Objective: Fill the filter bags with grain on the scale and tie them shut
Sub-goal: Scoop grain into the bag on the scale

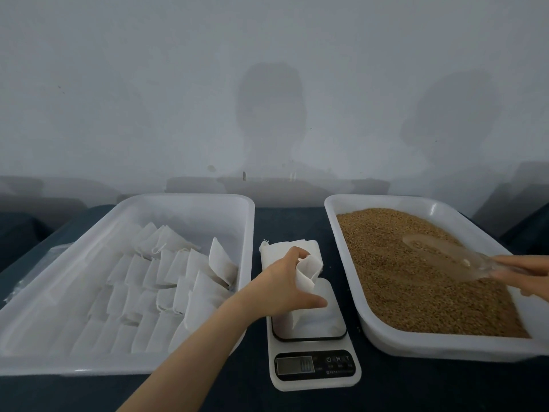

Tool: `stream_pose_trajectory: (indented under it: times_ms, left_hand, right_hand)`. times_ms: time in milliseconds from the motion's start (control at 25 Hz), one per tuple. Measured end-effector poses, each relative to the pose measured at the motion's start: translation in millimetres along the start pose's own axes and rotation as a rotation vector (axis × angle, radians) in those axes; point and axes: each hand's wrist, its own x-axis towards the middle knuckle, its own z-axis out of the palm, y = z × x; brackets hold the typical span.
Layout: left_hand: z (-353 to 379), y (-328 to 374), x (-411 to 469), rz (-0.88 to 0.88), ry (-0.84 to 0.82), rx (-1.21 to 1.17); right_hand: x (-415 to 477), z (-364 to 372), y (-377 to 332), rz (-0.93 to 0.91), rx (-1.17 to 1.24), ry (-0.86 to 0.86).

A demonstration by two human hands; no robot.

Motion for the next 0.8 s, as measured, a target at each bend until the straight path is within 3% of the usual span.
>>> stream_pose_trajectory:
  times_ms: [240,440,800]
  left_hand:
    - [1.8,1.7,-0.1,0.031,0.05,0.064]
    - [0.8,2.7,-1.7,0.04,0.055,0.166]
    - [-1.4,5.1,-4.4,0.125,0.04,0.234]
  right_hand:
    - [-55.4,-7.7,-131.0,-0.168,-0.02,-0.058]
    - [-70.2,5.1,-211.7,-0.293,-0.031,-0.207]
    - [-67.5,17.6,-250.8,-0.369,-0.094,-0.354]
